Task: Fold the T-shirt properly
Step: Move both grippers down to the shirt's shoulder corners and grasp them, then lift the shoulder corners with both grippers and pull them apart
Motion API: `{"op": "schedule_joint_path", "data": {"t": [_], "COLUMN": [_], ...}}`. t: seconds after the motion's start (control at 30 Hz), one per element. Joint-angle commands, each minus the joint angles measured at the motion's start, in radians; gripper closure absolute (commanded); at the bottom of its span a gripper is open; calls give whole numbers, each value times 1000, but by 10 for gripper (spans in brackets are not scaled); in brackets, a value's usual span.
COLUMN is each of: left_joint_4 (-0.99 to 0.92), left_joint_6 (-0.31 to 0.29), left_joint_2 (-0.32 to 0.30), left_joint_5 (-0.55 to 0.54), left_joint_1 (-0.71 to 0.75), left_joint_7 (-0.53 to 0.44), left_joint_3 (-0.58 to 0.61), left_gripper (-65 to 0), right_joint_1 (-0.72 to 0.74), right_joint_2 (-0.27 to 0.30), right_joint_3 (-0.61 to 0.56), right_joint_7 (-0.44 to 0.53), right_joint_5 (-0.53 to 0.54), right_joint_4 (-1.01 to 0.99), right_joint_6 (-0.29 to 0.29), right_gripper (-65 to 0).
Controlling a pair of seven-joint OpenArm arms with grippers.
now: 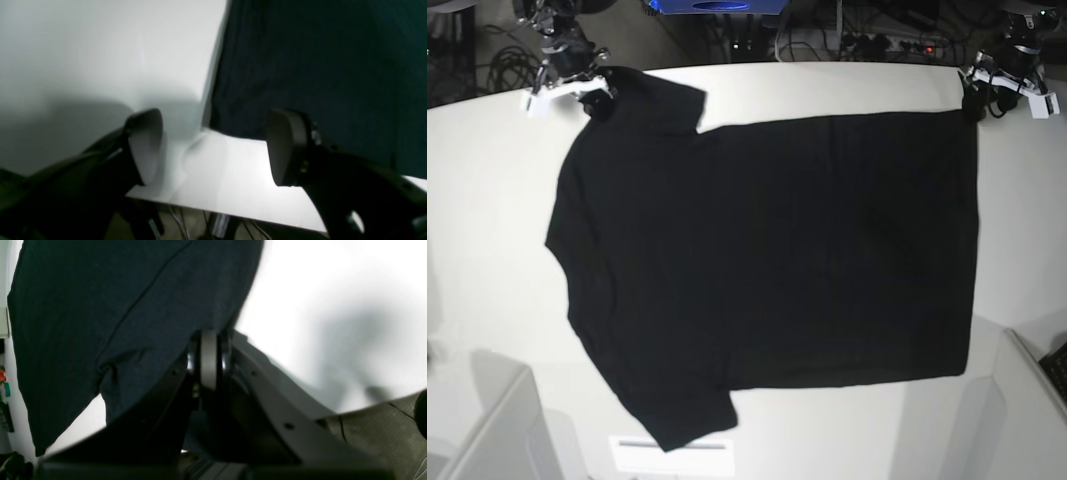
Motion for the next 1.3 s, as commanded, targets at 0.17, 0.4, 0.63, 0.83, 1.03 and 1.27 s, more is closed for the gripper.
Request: {"op": "schedule_joint_path", "data": {"t": [0.17, 0.4, 0.63, 0.83, 1.03, 1.27], "left_joint_4": [-56, -72, -141, -158, -171, -171], "left_joint_6": [-8, -4, 8, 51, 52, 52], "left_joint_2": [-14, -11, -9, -14, -9, -9], "left_joint_5": [-14, -12, -12, -12, -14, -14], "left_joint_1": [-43, -89, -147, -141, -141, -139], "left_joint_7": [-22, -3, 73, 69, 72, 72], "left_joint_3": [-7, -6, -6, 79, 93, 99], "left_gripper": [-456, -456, -456, -456, -454, -324], "right_joint_1": [-13, -1, 1, 1, -1, -1], "right_joint_2": [5, 4, 2, 2, 4, 4], "right_joint_3": [3, 3, 0, 6, 6, 6], "right_joint_7": [-67, -85, -87, -87, -87, -87], "right_joint_5": [-10, -10, -10, -10, -10, -12], "right_joint_4": [0, 0, 0, 0, 0, 0], "right_joint_6": [-22, -22, -22, -22, -22, -22], "right_gripper": [0, 0, 0, 0, 0, 0]}}
